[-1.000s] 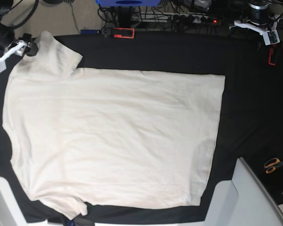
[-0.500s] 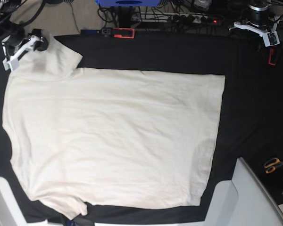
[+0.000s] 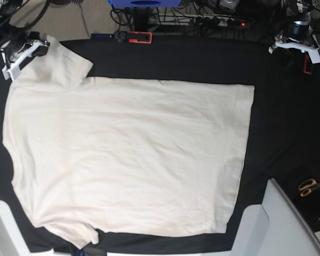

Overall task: Fold the T-shirt properly
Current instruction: 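Lower the left gripper to the opposite shirt corner and grasp it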

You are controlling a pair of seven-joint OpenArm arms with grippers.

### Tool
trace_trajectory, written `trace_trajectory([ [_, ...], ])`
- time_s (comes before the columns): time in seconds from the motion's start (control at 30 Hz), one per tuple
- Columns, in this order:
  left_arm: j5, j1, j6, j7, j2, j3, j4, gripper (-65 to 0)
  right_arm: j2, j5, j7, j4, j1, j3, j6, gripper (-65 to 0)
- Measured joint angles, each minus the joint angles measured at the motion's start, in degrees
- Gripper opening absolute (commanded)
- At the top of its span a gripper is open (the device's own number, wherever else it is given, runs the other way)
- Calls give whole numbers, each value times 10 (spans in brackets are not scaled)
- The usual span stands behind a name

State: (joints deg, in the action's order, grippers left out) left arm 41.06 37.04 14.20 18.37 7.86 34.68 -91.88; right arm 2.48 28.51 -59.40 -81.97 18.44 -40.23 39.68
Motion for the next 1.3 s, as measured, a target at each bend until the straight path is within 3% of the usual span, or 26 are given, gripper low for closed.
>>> trace_trajectory([
  [0.1,2,-15,0,16,-10,7,-1,-433,-1,0,0,1,0,0,0,-645],
  [0.17,2,-18,0,22,-11,6,-1,-375,-1,0,0,1,0,0,0,-645],
  [0.73,2,-157,0,20,-17,2,165,-374,-1,0,2,1,2,0,0,-645],
  [1.03,1,-173,2,18,-20,-78,174,-374,-1,0,2,1,2,0,0,-645],
  [1.3,3,-201,7,3,-29,-77,208,-374,-1,0,2,1,2,1,0,-645],
])
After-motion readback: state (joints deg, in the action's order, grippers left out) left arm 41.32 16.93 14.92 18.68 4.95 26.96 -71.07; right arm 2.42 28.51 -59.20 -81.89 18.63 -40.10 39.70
